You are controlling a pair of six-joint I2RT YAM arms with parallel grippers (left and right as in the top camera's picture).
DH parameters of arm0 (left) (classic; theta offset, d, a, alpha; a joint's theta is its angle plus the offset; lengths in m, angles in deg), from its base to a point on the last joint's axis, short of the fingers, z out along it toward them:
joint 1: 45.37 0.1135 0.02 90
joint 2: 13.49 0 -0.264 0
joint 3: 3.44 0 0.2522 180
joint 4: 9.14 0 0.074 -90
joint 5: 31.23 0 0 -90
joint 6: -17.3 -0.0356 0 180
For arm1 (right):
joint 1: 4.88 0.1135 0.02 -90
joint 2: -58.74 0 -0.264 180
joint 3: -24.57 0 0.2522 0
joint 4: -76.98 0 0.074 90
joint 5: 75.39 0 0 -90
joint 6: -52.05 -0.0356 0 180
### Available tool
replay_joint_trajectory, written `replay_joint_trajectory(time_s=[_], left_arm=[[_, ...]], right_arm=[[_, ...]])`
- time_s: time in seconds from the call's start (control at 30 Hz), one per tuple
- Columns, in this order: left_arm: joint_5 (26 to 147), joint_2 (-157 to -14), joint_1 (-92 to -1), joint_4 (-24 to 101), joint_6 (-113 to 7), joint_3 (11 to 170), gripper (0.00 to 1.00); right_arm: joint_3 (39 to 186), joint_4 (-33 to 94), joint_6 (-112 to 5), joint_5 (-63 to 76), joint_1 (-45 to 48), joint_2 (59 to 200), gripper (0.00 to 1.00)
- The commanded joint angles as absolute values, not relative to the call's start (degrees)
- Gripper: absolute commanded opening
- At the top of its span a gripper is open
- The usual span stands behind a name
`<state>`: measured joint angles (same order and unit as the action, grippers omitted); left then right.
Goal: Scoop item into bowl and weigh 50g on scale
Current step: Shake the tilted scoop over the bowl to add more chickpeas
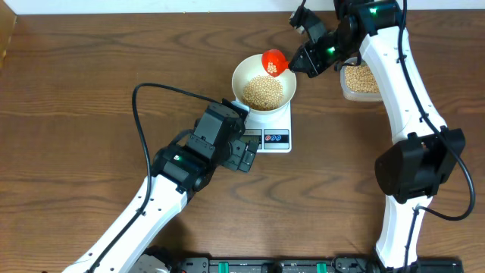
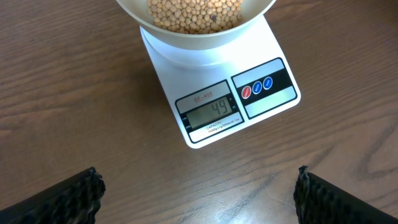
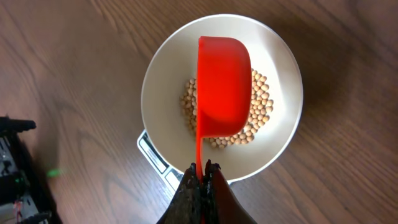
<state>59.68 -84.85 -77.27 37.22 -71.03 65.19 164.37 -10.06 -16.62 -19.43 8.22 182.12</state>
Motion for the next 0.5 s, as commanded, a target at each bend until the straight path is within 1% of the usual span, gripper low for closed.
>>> replay_joint_trajectory(time_s=[0.0, 0.13, 0.3, 0.47], left_arm=[[58.96, -84.76, -76.95, 37.19, -70.92, 64.66, 1.0], [58.94, -84.76, -76.95, 37.19, -70.92, 64.66, 1.0], [58.94, -84.76, -76.95, 37.19, -70.92, 64.66, 1.0], [58.94, -84.76, -76.93, 37.19, -70.92, 64.66, 1.0]], right_arm=[[165.55, -10.67, -12.43, -19.74, 8.6, 181.74, 0.01], [165.55, -11.54, -9.54, -18.66, 9.41, 181.77, 0.01], [165.55, -11.54, -8.41, -14.25, 10.63, 181.77, 0.01], [165.55, -11.13, -7.18, -12.61, 11.83, 181.74, 0.01]])
